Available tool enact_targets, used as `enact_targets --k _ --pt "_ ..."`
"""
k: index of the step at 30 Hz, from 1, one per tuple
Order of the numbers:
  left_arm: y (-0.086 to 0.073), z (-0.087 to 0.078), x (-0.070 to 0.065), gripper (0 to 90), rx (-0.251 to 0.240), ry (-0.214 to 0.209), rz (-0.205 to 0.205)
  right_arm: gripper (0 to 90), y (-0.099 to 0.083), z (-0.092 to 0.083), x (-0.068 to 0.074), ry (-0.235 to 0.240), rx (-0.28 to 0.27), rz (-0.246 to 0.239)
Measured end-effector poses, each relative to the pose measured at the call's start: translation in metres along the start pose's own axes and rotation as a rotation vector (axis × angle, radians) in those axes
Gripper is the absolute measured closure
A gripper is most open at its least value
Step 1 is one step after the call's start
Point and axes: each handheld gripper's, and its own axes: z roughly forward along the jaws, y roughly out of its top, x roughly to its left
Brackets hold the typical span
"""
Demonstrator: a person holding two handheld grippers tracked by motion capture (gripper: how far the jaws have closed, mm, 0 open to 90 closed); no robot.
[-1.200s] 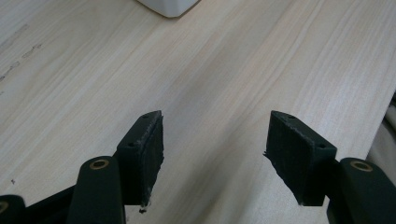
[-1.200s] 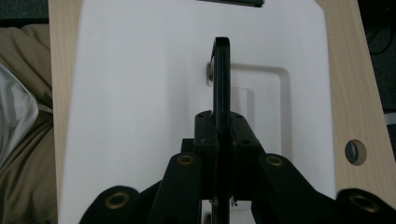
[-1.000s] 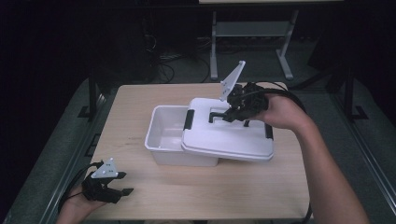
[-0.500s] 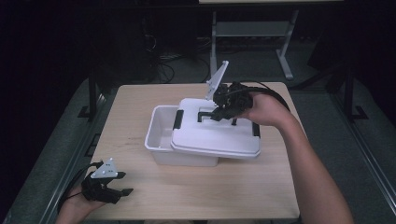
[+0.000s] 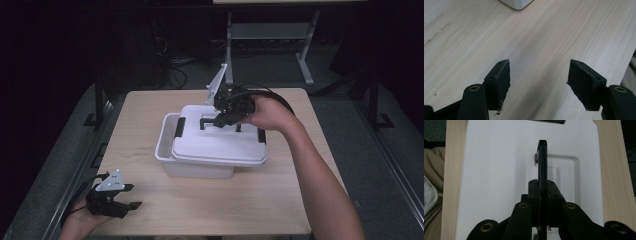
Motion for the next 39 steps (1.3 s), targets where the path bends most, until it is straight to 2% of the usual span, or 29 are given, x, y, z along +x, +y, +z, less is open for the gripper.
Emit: enact_targets --k 12,21,39 --pt "-0.003 0.000 0.002 34.2 -0.004 -0.001 -0.011 83.8 0.022 0.017 -0.004 0.021 -0.001 -0.017" --pt "-0.003 -0.001 0.002 34.3 -0.001 -0.003 -0.011 83.8 0.028 0.026 -0.013 0.021 -0.010 -0.009" --pt "-0.004 -0.002 0.003 34.9 -0.012 -0.011 -0.012 83.8 0.044 0.052 -0.022 0.051 0.027 -0.010"
